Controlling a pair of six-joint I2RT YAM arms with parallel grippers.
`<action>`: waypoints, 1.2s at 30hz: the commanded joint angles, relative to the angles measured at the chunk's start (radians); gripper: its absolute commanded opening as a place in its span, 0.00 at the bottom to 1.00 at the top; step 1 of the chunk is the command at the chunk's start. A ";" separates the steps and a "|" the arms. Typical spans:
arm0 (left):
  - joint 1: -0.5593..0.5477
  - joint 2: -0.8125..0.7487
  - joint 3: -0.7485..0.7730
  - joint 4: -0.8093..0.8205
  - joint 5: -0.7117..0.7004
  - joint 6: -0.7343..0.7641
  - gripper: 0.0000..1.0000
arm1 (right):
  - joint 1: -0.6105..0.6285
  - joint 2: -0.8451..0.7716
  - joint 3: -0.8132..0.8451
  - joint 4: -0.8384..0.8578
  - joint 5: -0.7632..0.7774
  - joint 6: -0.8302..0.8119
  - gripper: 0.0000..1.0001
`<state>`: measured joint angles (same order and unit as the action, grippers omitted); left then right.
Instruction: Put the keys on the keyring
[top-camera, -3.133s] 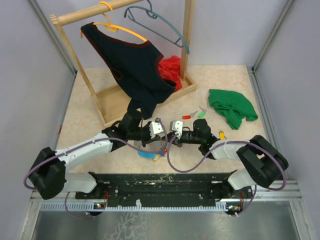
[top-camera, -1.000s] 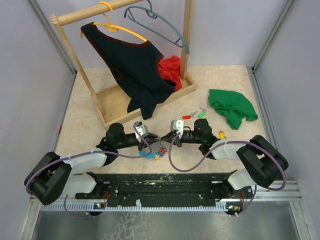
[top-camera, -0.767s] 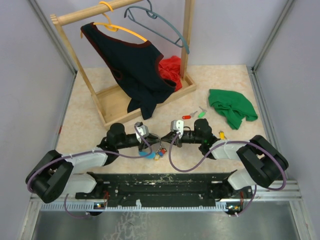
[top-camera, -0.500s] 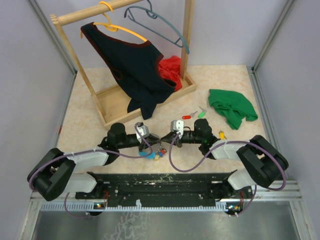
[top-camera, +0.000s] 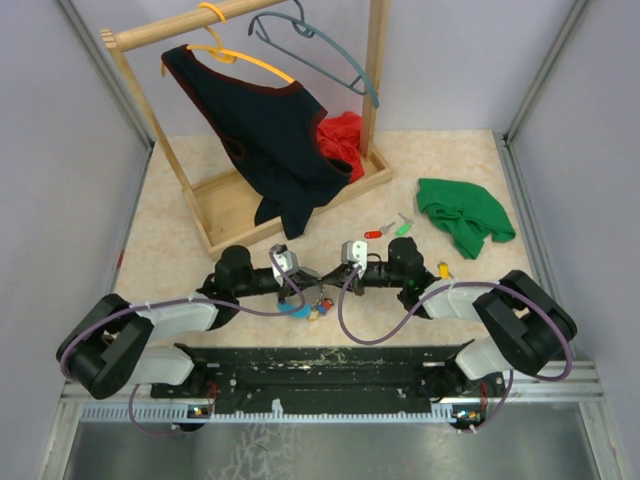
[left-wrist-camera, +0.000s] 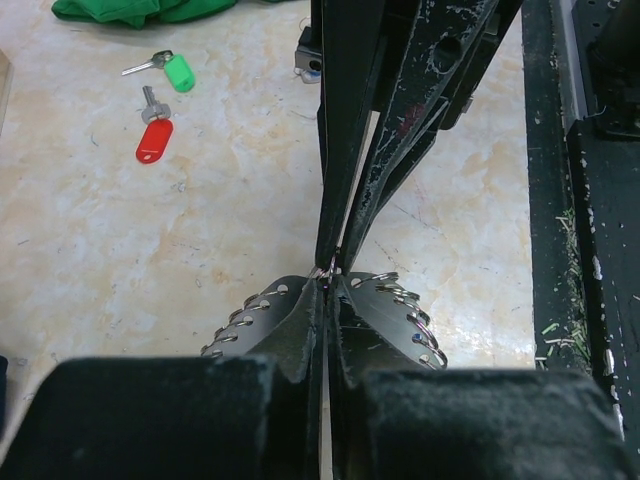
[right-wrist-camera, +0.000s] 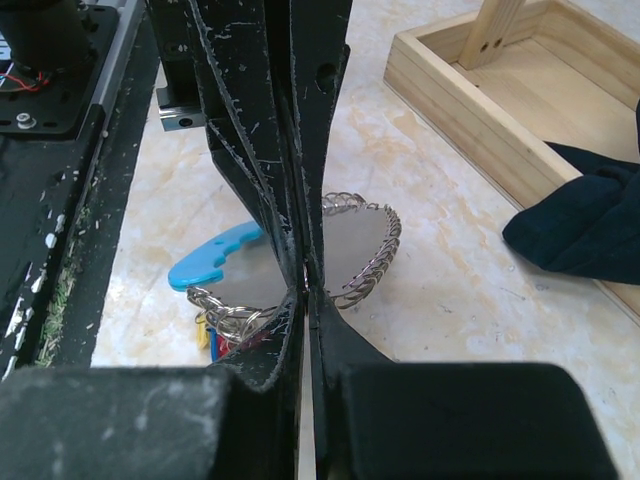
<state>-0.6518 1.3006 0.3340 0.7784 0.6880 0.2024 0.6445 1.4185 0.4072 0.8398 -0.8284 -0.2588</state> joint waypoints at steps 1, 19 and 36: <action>0.006 -0.012 -0.010 0.025 -0.001 0.020 0.00 | -0.010 -0.047 0.019 0.023 0.004 -0.002 0.10; 0.006 -0.066 -0.033 -0.001 0.016 0.086 0.00 | -0.029 -0.054 0.016 -0.100 0.045 -0.015 0.38; 0.005 -0.059 -0.021 -0.037 0.048 0.104 0.00 | -0.028 0.053 0.060 0.051 -0.029 0.126 0.27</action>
<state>-0.6518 1.2438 0.3023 0.7414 0.7048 0.2890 0.6250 1.4841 0.4286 0.8124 -0.8150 -0.1764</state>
